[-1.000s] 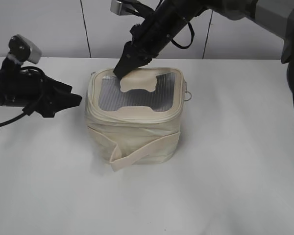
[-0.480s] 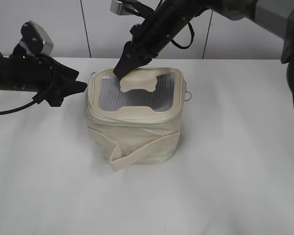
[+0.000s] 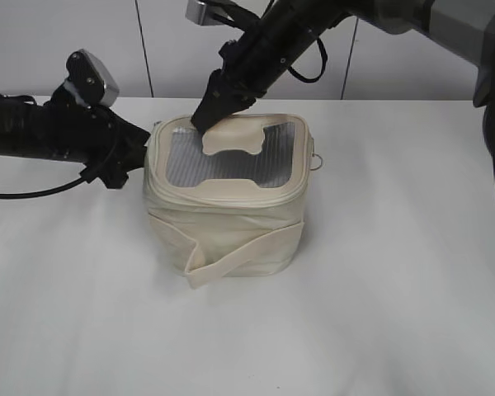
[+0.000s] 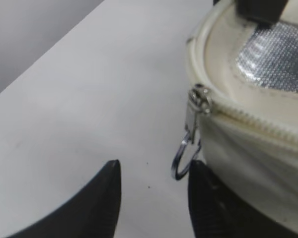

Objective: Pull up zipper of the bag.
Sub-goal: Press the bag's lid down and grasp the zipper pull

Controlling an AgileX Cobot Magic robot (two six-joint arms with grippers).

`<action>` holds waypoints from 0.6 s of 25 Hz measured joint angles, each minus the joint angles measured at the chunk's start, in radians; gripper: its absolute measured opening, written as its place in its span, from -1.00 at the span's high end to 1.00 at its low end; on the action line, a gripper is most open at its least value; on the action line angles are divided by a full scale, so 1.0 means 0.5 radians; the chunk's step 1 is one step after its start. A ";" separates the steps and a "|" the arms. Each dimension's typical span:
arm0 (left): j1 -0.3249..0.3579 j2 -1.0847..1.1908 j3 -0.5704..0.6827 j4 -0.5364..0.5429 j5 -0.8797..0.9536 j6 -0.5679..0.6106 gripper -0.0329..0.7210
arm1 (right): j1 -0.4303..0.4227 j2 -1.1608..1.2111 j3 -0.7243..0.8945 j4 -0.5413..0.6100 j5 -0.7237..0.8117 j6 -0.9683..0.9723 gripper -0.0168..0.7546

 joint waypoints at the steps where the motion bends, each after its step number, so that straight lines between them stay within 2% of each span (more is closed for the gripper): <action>1: -0.004 0.007 -0.009 0.000 -0.002 0.002 0.00 | 0.000 0.000 0.000 0.000 0.000 0.000 0.82; 7: -0.018 0.009 -0.011 0.000 -0.002 0.008 0.11 | 0.000 0.000 0.000 0.000 0.000 0.000 0.83; 13: -0.093 0.009 -0.050 0.000 -0.085 0.017 0.34 | 0.000 0.000 0.000 0.000 0.000 0.004 0.83; 15: -0.111 0.009 -0.052 0.000 -0.117 0.017 0.51 | 0.000 0.000 0.000 0.000 0.000 0.005 0.83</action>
